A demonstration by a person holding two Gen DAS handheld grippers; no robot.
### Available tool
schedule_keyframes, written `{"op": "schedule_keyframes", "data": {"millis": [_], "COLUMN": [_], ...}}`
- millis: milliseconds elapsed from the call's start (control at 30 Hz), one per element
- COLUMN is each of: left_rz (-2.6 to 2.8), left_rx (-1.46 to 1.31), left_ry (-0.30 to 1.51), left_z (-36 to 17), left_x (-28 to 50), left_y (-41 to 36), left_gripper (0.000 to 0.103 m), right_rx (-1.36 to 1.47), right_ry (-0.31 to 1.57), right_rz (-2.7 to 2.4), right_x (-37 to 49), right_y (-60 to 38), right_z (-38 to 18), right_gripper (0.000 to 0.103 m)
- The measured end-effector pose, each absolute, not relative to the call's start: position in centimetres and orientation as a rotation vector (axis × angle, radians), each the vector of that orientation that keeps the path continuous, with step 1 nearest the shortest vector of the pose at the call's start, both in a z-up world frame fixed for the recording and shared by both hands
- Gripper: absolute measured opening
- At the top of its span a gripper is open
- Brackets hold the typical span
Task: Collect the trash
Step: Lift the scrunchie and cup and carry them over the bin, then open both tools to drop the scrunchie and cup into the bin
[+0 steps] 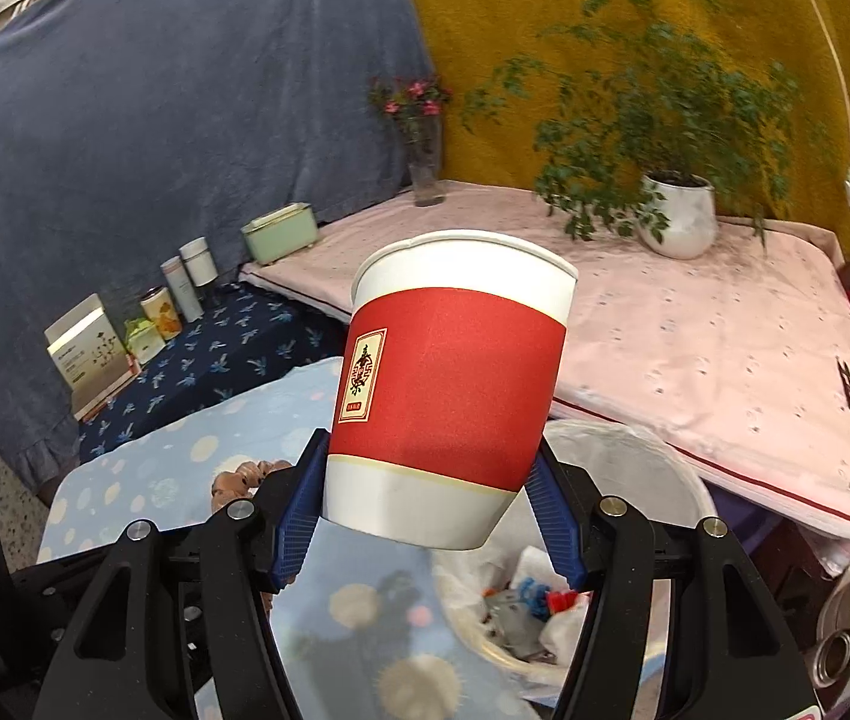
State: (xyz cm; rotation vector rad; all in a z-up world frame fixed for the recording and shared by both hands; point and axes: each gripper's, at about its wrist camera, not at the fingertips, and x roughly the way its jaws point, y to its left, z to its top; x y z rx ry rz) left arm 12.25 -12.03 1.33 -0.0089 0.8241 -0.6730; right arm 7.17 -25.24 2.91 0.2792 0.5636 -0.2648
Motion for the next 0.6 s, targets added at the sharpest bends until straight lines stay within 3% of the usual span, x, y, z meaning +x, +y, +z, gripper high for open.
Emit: {"op": "schedule_keyframes", "data": {"millis": [600], "left_rz": [-0.775], "left_rx": [0.067], "left_ry": [0.892], "left_z": [-1.7], "left_x": [11.2], "left_y": [-20.6], "left_gripper": [0.021], "right_rx": [0.33], "right_ry": [0.616], "right_rz": [-0.391], "right_x": [3.8], "right_y": [-32.4], "right_z": [-0.6], "right_gripper": [0.061]}}
